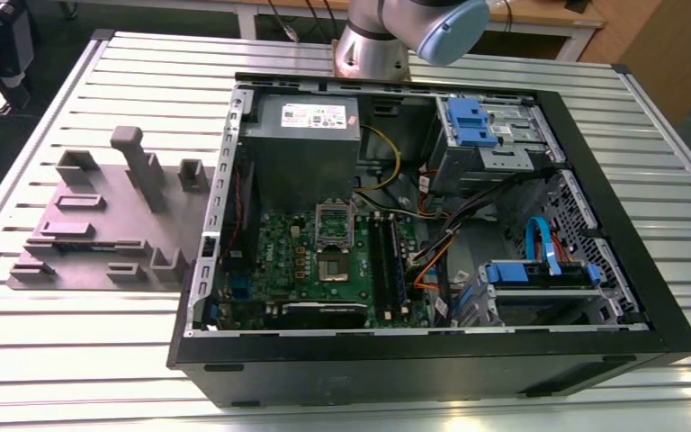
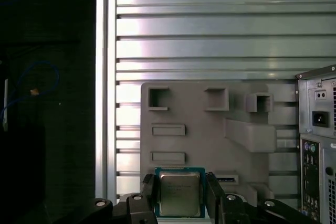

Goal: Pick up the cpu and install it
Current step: 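Pick up the cpu and move it towards the insertion slot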

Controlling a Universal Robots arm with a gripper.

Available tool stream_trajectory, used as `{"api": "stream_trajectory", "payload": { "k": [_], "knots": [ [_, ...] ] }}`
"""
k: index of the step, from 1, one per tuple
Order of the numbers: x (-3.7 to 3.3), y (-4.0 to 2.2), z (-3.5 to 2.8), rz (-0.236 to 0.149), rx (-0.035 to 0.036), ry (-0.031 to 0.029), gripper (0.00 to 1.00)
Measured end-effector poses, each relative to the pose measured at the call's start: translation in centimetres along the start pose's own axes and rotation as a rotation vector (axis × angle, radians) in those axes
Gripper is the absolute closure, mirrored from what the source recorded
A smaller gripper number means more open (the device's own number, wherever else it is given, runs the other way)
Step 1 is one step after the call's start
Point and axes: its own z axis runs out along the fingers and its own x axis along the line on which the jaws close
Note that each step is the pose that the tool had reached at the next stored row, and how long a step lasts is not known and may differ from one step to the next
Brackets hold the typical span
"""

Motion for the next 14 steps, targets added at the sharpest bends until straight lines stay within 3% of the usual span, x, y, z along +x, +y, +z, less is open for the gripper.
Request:
{"api": "stream_trajectory", "payload": {
  "k": [14],
  "knots": [
    [-0.89, 0.02, -0.02, 0.000, 0.0000, 0.0000, 0.53]
  ]
}}
